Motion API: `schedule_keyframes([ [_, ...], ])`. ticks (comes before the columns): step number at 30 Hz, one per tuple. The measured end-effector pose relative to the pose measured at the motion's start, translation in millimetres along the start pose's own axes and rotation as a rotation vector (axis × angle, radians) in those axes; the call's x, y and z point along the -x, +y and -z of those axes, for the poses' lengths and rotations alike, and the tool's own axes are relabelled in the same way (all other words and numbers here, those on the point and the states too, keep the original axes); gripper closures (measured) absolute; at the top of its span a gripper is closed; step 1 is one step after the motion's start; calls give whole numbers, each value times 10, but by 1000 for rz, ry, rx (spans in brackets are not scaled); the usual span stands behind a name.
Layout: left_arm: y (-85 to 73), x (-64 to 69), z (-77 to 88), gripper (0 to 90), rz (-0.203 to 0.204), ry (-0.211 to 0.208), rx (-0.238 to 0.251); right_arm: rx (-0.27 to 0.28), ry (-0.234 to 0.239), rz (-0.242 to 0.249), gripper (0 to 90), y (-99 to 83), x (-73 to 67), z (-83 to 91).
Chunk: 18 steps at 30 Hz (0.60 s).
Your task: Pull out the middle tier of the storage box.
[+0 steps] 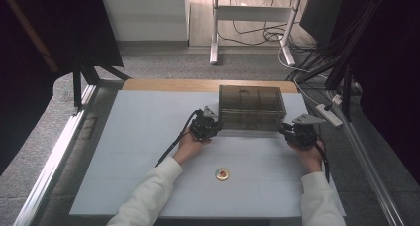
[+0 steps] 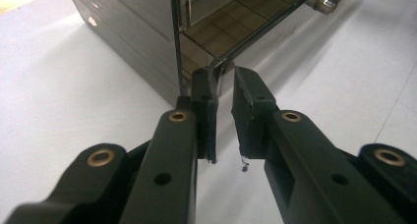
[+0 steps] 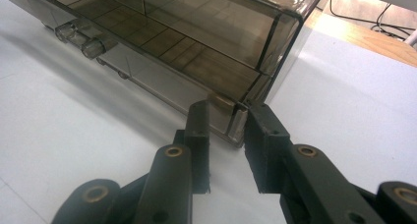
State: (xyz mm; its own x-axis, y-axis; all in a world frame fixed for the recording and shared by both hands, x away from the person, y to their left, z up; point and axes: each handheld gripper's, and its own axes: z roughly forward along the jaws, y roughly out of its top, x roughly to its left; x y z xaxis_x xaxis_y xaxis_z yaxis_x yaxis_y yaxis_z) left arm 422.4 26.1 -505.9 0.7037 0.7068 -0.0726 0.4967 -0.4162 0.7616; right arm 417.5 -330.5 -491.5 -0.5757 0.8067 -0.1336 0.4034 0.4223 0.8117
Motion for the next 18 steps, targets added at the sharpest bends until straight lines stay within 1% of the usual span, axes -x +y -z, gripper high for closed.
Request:
schedule_keyframes([
  [18, -21, 23, -1, 789, 0, 2, -7, -5, -1, 8, 725, -2, -8, 16],
])
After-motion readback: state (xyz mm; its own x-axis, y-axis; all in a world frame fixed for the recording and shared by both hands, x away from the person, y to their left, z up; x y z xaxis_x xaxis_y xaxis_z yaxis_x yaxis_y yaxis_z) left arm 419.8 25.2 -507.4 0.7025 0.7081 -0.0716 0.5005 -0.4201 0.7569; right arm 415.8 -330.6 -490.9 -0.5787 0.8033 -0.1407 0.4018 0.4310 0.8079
